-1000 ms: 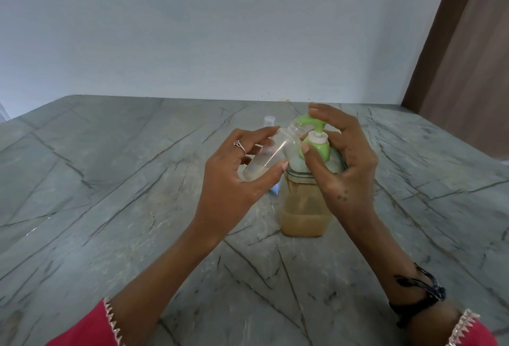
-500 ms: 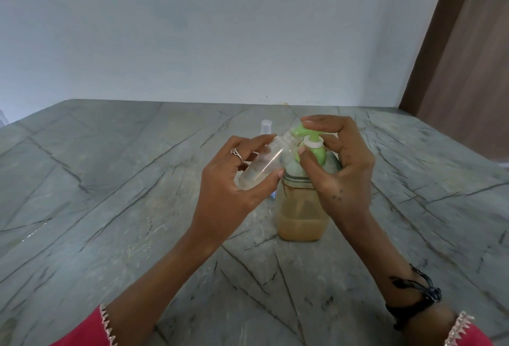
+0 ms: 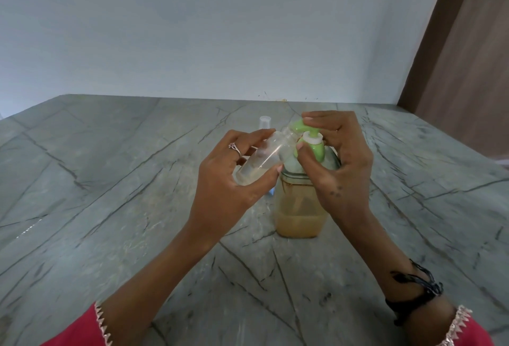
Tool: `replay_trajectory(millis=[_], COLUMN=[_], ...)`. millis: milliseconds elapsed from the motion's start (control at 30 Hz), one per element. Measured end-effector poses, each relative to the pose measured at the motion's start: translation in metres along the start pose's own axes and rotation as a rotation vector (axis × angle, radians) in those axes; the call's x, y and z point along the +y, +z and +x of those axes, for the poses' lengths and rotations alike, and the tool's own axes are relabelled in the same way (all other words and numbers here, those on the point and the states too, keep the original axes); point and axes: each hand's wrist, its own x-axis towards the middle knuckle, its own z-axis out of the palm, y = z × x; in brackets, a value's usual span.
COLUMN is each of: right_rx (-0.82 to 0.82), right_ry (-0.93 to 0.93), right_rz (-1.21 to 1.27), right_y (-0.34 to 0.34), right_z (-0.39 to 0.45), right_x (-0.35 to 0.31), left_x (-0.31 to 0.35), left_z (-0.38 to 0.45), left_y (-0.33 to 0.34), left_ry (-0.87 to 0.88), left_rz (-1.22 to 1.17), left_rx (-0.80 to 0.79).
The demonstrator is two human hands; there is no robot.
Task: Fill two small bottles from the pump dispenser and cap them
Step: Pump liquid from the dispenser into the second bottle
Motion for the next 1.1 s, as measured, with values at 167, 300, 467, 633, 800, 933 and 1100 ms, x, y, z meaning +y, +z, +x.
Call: replay_trajectory(millis=[167,300,467,633,800,933,1100], right_rx=[0.011,-0.027,-0.057,-0.07,-0.029,-0.009,0.01], right_ry=[0.016,0.023,0.023,0.038,-0.007,-0.024,-0.008], right_rz=[-0.002,0.018,0.075,0.045,-0.003,-0.039,-0.044], right_y=[0.0005,-0.0005,-0.0018,-0.0012,-0.0021,-0.0003,-0.0011], right_z=[0.0009,-0.001,-0.0032,-0.0031,0.0009,0.0013,0.0036], right_x=[-0.0024,0.0,0.0001,0.001,-0.0016,-0.0032,-0.0043], left_x=[-0.0008,-0.0007,-0.0012,-0.0011,0.0007,0.0015,0.0017], left_z=[-0.0015,-0.0001,-0.0008,-0.0015,-0.0013,-0.0012,-0.0017], left_y=[-0.0007,-0.0005,-0.0011,-0.0012,-0.0003,-0.0012,-0.0017], left_ry=[0.003,0.013,0.007,0.003,-0.011,-0.014,0.008], left_rz=[0.0,-0.006,-0.012,-0.006,-0.023,-0.02,-0.003], left_rx=[-0.006,0.0,0.007,0.001,0.002,0.005,-0.004])
